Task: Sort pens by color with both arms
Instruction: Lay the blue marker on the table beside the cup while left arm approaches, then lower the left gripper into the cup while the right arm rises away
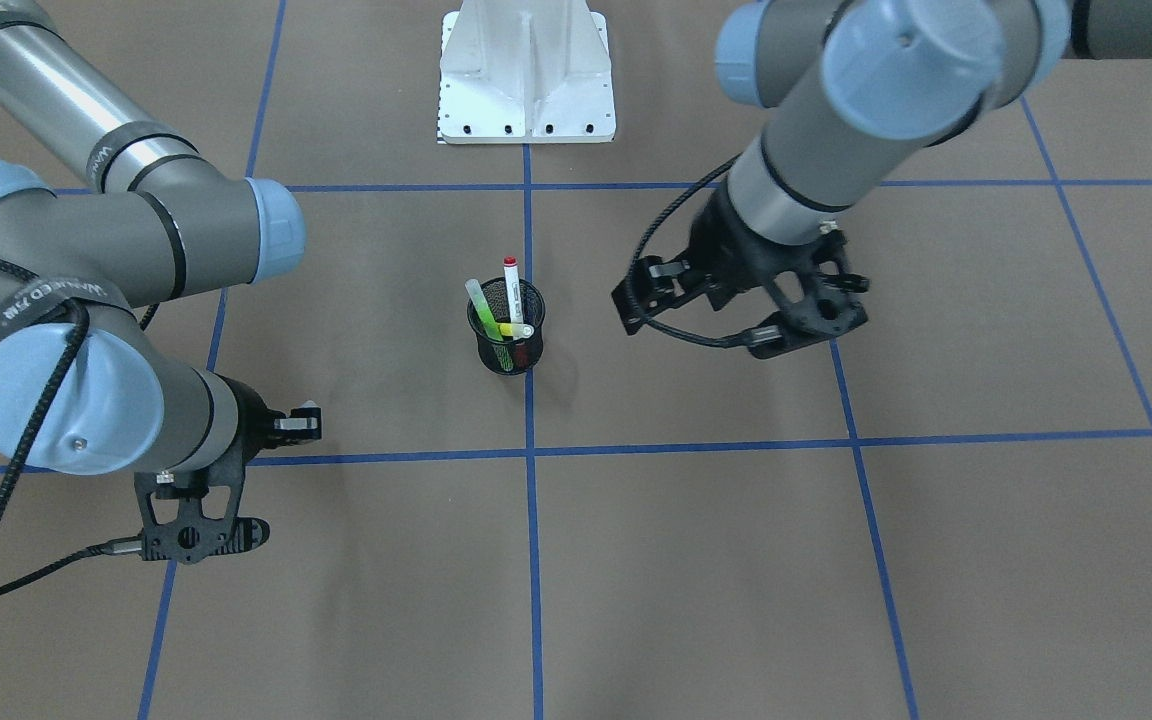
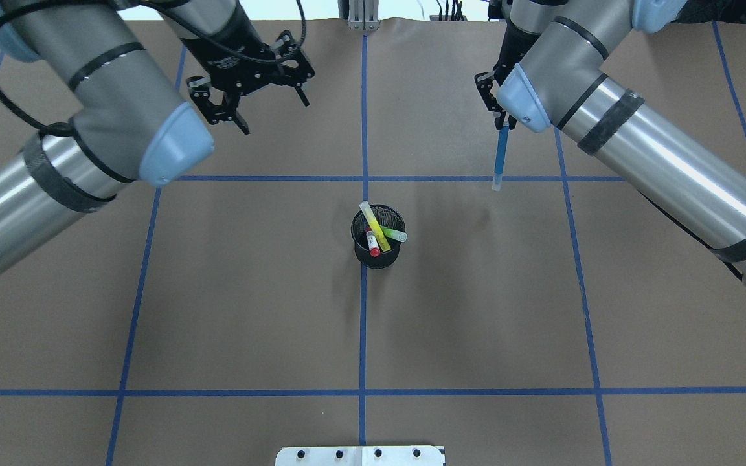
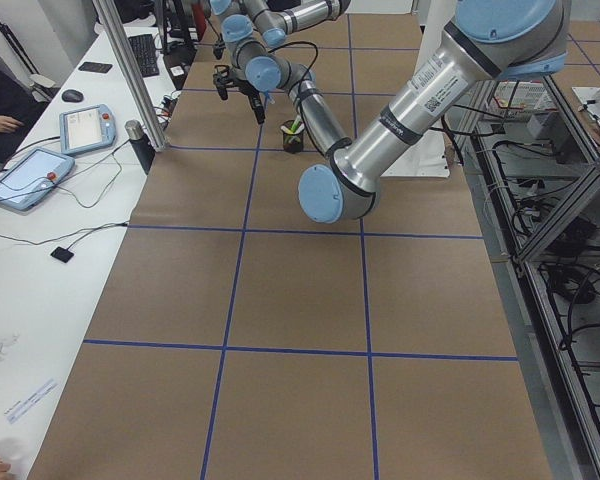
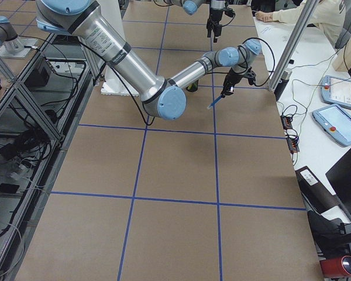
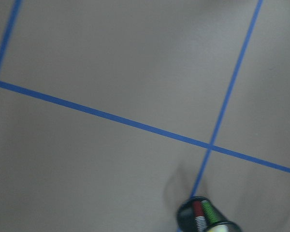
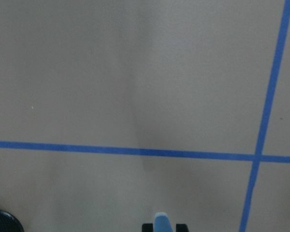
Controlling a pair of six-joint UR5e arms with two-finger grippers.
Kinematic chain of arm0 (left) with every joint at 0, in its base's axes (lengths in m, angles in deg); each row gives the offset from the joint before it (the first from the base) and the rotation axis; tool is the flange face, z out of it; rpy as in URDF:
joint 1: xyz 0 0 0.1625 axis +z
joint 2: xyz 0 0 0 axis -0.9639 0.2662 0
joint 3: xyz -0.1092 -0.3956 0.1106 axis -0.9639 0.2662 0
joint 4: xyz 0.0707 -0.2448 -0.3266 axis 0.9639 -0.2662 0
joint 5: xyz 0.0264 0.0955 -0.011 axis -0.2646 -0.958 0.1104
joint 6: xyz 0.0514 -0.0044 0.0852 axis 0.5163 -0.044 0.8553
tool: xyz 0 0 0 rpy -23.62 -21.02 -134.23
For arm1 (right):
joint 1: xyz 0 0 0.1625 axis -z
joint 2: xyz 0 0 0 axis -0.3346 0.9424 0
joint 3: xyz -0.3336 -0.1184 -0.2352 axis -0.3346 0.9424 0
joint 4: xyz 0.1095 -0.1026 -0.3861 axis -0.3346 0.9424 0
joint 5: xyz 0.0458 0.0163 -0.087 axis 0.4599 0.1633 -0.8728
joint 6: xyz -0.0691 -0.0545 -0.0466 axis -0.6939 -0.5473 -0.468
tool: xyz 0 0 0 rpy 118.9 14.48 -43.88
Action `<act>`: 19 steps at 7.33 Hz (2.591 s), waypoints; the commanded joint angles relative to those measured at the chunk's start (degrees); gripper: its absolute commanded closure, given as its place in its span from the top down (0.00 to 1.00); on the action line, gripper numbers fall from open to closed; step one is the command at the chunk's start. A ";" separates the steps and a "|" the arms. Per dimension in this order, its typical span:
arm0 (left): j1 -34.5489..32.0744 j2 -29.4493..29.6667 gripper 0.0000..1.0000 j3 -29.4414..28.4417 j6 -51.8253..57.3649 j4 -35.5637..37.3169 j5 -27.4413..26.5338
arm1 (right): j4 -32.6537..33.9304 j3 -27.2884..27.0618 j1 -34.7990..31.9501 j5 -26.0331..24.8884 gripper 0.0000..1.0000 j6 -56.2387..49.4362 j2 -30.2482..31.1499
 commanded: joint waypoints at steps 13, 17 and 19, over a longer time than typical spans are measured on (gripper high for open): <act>6.99 3.87 1.00 -4.82 -3.20 -0.65 -4.37 | -7.92 1.17 3.89 0.76 0.98 8.16 -3.01; 12.00 3.96 0.99 -7.28 -2.15 -0.65 -6.66 | -9.33 -0.17 -1.59 0.15 0.99 7.28 -2.03; 13.58 6.67 0.94 -10.25 -2.06 -0.30 -6.74 | -9.33 -1.22 -1.76 -0.11 0.99 6.93 -0.71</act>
